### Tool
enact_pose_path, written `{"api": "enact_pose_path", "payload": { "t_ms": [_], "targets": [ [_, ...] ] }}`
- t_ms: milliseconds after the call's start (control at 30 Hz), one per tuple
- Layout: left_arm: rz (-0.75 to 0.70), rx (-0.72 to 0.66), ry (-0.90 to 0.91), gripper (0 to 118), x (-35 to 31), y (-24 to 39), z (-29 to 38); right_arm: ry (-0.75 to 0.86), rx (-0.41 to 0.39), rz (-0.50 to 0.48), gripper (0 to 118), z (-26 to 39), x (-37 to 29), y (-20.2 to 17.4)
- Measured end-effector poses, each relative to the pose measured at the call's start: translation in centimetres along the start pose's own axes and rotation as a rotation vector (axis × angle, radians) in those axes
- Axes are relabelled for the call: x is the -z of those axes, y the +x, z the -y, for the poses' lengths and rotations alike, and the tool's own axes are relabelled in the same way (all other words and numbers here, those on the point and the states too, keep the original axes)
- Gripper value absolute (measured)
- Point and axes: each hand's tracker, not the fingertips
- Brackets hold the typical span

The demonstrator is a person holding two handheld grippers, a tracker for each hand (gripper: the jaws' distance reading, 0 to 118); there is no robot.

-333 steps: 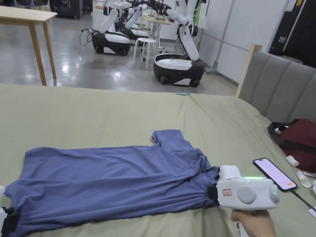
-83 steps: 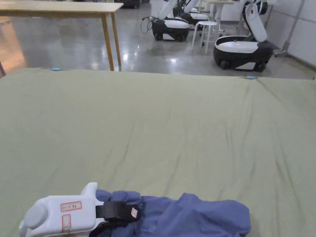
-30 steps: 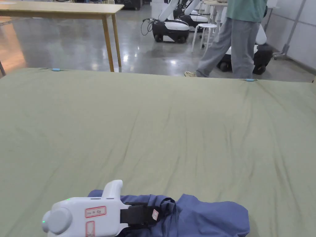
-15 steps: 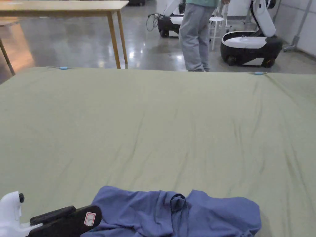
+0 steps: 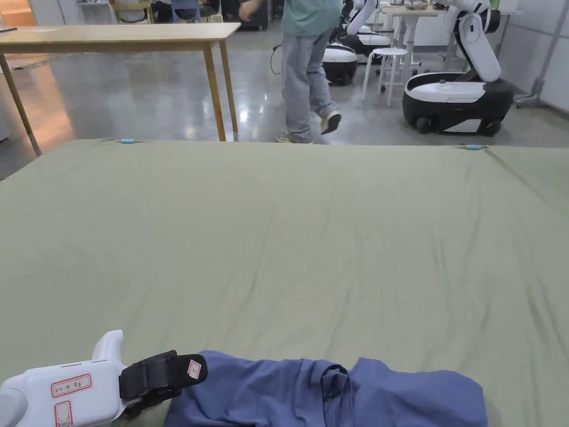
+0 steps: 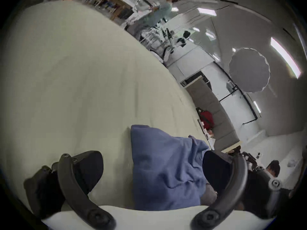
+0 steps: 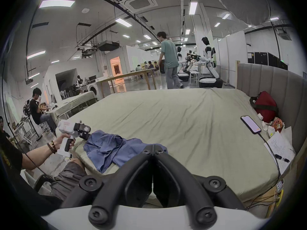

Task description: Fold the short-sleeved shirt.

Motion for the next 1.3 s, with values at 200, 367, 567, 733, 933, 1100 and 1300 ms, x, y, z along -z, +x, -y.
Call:
{"api": "enact_pose_path", "payload": {
  "t_ms": [200, 367, 567, 733, 933, 1100, 1300],
  "targets": [
    [0.081, 0.037, -0.020, 100, 1.5, 1.4, -0.3, 0.022, -0.006, 0.020, 0, -0.4, -0.2, 0.2],
    [-0.009, 0.143, -0.022, 22, 2.6, 1.2, 0.3, 0.043, -0.004, 0.052, 0, -0.6, -0.2, 0.5],
    [-0.053, 0.173, -0.030, 17, 3.2, 3.7, 2.0, 0.045, -0.006, 0.064, 0, -0.7, -0.3, 0.8],
    [-0.039, 0.136, 0.028, 17, 0.7, 3.2, 0.5, 0.052, -0.004, 0.075, 0, -0.8, -0.6, 1.0],
    [-0.164, 0.056, 0.141, 17, -7.0, -0.7, -2.5, 0.057, 0.000, 0.079, 0, -0.7, -0.8, 1.2],
    [-0.204, 0.007, 0.150, 17, -10.0, -0.7, -2.8, 0.058, 0.005, 0.069, 0, -0.6, -0.3, 1.4],
    [0.030, -0.034, 0.120, 17, -6.7, 8.4, -2.4, 0.041, 0.005, 0.057, 0, -0.3, 0.1, 1.4]
  ]
}}
